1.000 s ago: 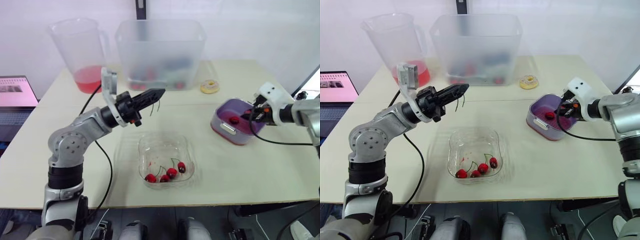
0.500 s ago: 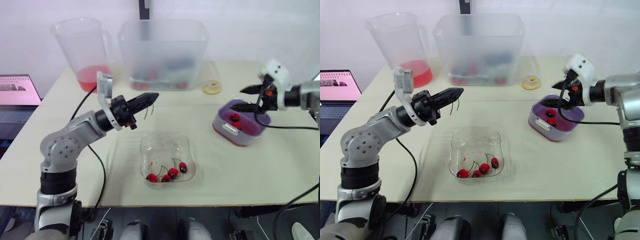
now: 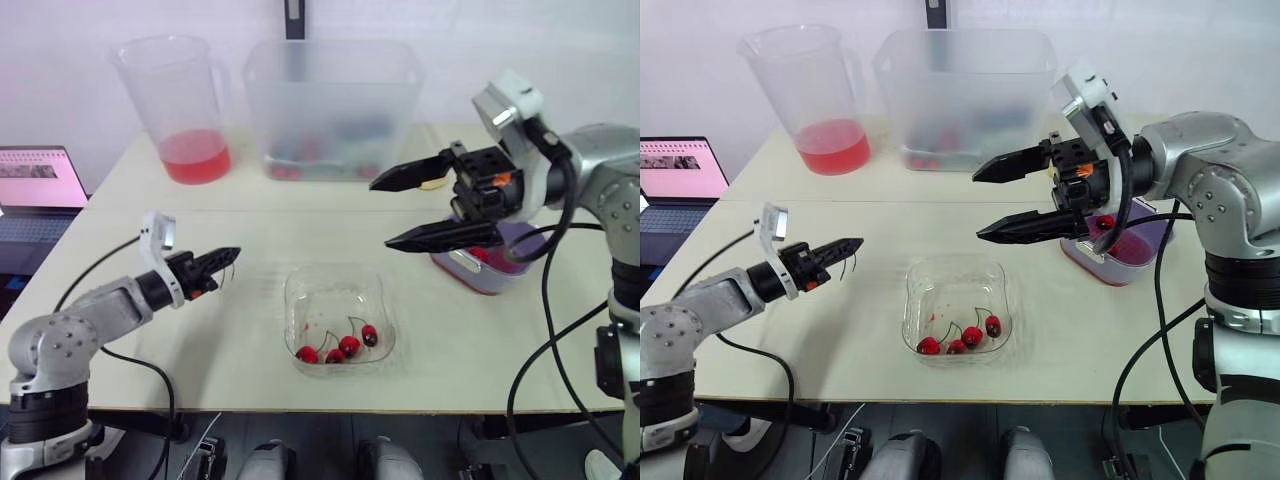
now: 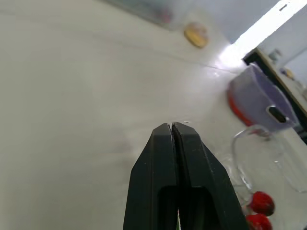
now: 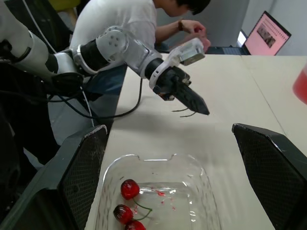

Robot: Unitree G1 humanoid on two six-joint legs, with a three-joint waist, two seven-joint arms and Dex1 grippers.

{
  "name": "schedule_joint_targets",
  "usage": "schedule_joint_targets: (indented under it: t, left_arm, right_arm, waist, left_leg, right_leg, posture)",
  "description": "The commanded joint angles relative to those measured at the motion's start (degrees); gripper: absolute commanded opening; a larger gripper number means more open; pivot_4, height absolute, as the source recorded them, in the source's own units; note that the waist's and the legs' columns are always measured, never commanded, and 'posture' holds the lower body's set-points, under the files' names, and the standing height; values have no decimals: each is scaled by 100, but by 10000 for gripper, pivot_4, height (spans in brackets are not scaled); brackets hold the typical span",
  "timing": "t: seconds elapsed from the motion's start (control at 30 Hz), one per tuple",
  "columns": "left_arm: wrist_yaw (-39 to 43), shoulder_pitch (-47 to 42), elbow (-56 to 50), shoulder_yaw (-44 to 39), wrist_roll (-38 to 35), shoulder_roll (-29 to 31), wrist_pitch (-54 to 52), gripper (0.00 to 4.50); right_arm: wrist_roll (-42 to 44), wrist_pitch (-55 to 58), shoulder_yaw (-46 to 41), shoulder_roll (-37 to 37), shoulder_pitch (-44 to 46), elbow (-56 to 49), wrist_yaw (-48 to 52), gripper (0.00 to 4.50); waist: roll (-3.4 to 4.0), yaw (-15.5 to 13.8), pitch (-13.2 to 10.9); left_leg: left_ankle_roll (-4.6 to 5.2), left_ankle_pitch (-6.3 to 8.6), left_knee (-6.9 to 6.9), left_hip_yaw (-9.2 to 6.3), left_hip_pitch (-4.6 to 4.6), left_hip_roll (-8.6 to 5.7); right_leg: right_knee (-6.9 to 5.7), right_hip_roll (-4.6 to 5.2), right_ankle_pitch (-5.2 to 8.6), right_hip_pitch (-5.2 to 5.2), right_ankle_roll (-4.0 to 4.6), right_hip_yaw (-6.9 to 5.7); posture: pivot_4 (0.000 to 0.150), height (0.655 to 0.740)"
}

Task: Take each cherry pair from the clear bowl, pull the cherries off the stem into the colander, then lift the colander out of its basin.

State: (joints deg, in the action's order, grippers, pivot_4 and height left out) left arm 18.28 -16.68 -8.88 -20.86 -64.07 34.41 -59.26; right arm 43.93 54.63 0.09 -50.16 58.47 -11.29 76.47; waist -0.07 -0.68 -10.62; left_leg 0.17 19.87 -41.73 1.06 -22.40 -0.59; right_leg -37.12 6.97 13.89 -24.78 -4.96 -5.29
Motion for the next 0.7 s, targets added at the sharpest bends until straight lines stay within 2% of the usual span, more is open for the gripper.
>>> schedule_joint_targets:
  t: [0.03,0.23,0.37,0.6,0.7]
  left_arm:
    - [27,326,238,-177,438,-62,387,0]
    - [99,464,695,-599,727,-37,761,0]
    - [57,435,817,-813,899,-33,981,12367]
    - [403,42,1486,-1331,1321,746,1495,44394]
    - [684,-255,1735,-1443,1510,1187,1717,44394]
  right_arm:
    - [145,-9,-96,11,5,-218,-77,44879]
    - [141,-32,-71,-16,-57,-302,-176,44879]
    - [74,-36,36,-57,-86,-322,-223,45000]
    - [-16,-37,187,-116,-20,-222,-217,45000]
    - [-146,-23,300,-191,10,-119,-216,45000]
  waist:
    - [0,16,0]
    - [0,-3,0]
    - [0,-6,0]
    - [-2,12,-1]
    - [-2,11,-1]
  left_leg:
    - [0,0,0,1,0,1]
    - [0,0,2,5,0,10]
    - [0,0,1,5,-1,5]
    - [-1,0,3,6,-3,9]
    - [-1,0,6,7,-4,8]
  right_leg:
    - [-2,-1,0,-2,0,0]
    - [-4,-6,0,-8,0,-2]
    - [-3,3,0,-7,0,-1]
    - [-4,-1,0,-12,1,-3]
    - [-3,0,0,-15,1,-3]
  posture:
    - [1500,6863]
    - [1500,6863]
    - [1500,6863]
    - [1500,6863]
    - [1500,6863]
